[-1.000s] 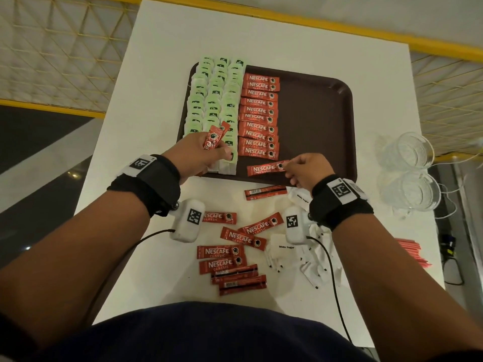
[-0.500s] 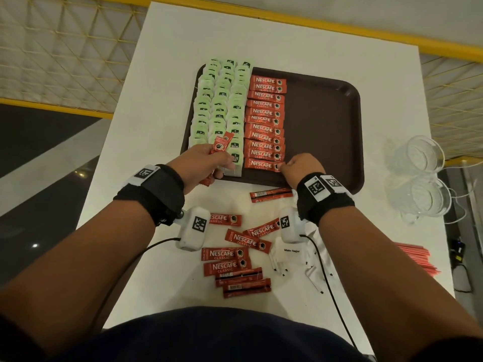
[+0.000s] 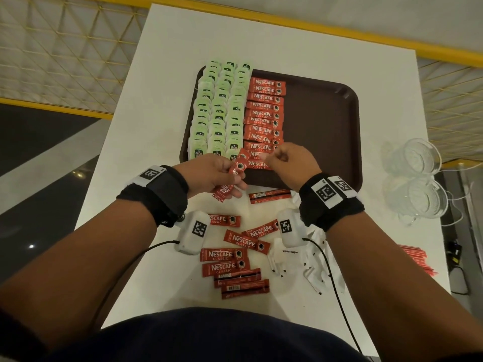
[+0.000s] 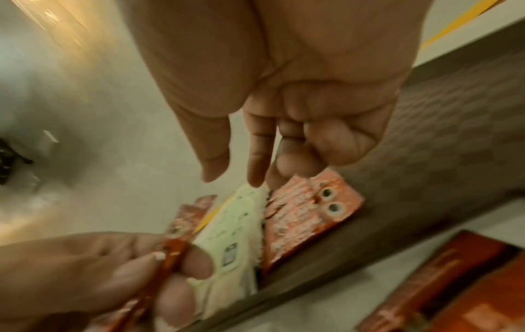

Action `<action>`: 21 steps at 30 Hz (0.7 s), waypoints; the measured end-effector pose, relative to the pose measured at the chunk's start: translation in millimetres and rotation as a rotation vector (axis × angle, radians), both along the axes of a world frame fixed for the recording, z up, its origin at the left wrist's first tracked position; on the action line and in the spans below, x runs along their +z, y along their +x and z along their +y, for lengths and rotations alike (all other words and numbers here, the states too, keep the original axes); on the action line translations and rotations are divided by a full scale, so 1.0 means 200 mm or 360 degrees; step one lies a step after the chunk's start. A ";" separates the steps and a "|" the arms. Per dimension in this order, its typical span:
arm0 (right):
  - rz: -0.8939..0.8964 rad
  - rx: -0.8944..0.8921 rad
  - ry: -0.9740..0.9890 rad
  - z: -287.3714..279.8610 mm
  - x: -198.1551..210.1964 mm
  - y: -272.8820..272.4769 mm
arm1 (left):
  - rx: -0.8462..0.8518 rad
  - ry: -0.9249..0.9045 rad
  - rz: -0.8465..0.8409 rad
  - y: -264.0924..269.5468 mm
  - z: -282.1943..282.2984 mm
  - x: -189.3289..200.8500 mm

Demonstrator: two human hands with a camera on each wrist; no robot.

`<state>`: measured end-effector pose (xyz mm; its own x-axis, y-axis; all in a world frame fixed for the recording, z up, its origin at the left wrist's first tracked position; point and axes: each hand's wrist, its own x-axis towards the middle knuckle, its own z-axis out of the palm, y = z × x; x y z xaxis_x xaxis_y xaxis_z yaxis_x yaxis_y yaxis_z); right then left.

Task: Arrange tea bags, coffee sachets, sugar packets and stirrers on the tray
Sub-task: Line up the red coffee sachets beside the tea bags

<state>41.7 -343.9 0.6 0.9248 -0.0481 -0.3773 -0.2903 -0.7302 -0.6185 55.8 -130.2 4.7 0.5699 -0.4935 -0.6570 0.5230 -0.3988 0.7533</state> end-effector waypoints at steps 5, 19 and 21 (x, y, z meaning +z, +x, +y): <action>0.0005 0.0007 0.0355 0.08 0.06 -0.02 | -0.0109 0.0120 -0.0301 0.01 -0.05 0.00; 0.0262 -0.0442 0.0631 -0.16 -0.01 -0.10 | 0.0153 0.0184 -0.0410 0.04 -0.04 -0.03; 0.0252 -0.0434 0.0435 -0.18 -0.04 -0.10 | 0.0194 0.0215 -0.0429 0.05 -0.03 -0.03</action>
<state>20.7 -380.2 -8.3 0.8216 -0.1615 -0.5467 -0.5574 -0.4286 -0.7110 65.4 -135.5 -2.2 0.7820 -0.3293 -0.5292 0.3619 -0.4514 0.8156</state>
